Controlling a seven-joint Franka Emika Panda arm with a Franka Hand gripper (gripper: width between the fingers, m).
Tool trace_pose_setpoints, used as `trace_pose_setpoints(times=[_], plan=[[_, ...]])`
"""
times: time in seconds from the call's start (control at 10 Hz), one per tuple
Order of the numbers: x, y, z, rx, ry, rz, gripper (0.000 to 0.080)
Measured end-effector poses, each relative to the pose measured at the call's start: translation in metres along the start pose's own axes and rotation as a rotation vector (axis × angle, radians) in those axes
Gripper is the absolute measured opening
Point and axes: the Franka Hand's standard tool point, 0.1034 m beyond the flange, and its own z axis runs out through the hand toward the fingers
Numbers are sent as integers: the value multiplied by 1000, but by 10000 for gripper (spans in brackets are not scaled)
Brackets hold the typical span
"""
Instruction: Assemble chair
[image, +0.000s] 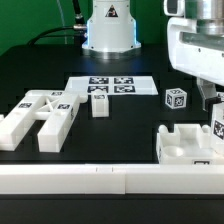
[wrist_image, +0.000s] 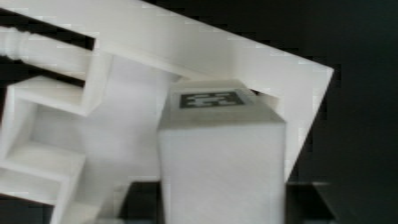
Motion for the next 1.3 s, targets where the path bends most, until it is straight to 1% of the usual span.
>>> trace_pose_setpoints(times=[0.1, 0.2, 0.3, 0.4, 0.8, 1.2, 1.3], plan=[[-1, 0, 0, 0, 0, -32, 497], [-1, 0, 0, -4, -2, -69, 497], [-3, 0, 0, -6, 0, -192, 625], [-5, 0, 0, -6, -1, -345, 642], [-5, 0, 1, -6, -2, -631, 649], [-8, -1, 0, -12, 3, -1093, 649], [-8, -1, 0, -13, 4, -1135, 649]])
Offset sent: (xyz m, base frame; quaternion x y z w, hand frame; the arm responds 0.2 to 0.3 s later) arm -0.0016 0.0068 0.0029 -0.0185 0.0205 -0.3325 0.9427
